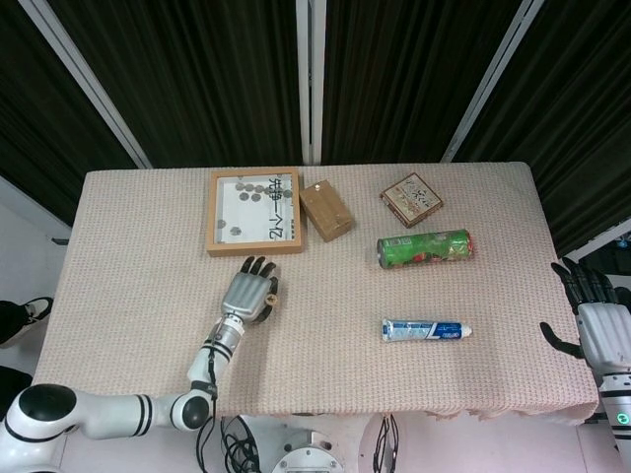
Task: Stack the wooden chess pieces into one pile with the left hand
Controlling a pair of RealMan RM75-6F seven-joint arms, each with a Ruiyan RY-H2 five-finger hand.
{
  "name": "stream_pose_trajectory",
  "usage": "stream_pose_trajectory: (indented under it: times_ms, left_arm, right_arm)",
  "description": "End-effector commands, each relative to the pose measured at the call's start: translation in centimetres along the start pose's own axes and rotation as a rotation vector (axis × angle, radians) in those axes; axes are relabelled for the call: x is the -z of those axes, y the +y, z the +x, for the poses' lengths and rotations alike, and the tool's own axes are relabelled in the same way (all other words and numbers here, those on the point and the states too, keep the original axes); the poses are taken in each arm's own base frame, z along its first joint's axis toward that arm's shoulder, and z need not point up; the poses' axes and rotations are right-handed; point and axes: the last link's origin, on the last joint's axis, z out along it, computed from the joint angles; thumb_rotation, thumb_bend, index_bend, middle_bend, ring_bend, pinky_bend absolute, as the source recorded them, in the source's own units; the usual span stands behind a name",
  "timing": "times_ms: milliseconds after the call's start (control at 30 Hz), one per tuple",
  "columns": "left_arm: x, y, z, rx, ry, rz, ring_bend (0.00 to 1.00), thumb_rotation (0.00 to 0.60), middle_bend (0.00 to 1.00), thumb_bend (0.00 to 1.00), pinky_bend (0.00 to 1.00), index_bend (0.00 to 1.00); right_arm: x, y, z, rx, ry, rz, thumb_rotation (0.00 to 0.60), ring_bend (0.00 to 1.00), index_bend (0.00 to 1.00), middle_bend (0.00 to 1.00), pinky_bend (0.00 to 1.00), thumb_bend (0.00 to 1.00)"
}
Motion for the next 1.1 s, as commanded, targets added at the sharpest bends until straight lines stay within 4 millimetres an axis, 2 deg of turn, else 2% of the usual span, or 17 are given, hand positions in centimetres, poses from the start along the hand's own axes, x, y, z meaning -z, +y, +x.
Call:
stream_pose_trajectory:
  times_ms: [33, 200, 333, 533, 733, 1100]
  left_arm:
    - [0.0, 0.0, 0.0, 0.005, 0.008, -0.001, 0.0, 0.6, 0.12, 0.31, 0.0, 0.47]
    - [0.1, -0.1, 0.2, 0.018, 0.019, 0.001, 0.0, 0.6, 0.13, 0.31, 0.0, 0.49]
    - [0.6, -0.1, 1.1, 0.032, 0.042, -0.006, 0.0, 0.6, 0.14, 0.31, 0.0, 0.49]
    - [3.1, -0.2, 4.0, 0.039, 0.076, -0.004, 0.0, 0.6, 0.14, 0.31, 0.0, 0.49]
    - [5.2, -0.5, 6.1, -0.003, 0.002, 0.05, 0.0, 0.6, 0.14, 0.31, 0.0, 0.5]
    - [7.4, -1.8, 5.7, -0.018, -0.035, 0.114, 0.0, 0.6, 0.15, 0.31, 0.0, 0.5]
  right_arm:
    - [0.0, 0.0, 0.0, 0.001, 0.0, 0.0, 0.6, 0.0, 0.0, 0.0, 0.0, 0.24]
    - [0.0, 0.0, -0.1, 0.002, -0.002, -0.001, 0.6, 0.0, 0.0, 0.0, 0.0, 0.24]
    - [0.0, 0.0, -0.1, 0.003, -0.002, 0.0, 0.6, 0.0, 0.0, 0.0, 0.0, 0.24]
    - [-0.1, -0.2, -0.3, 0.006, -0.012, 0.005, 0.6, 0.0, 0.0, 0.0, 0.0, 0.24]
    - [-0.1, -0.5, -0.6, 0.011, -0.022, 0.01, 0.6, 0.0, 0.0, 0.0, 0.0, 0.24]
    - [-0.2, -0.8, -1.1, 0.018, -0.042, 0.023, 0.6, 0.0, 0.0, 0.0, 0.0, 0.24]
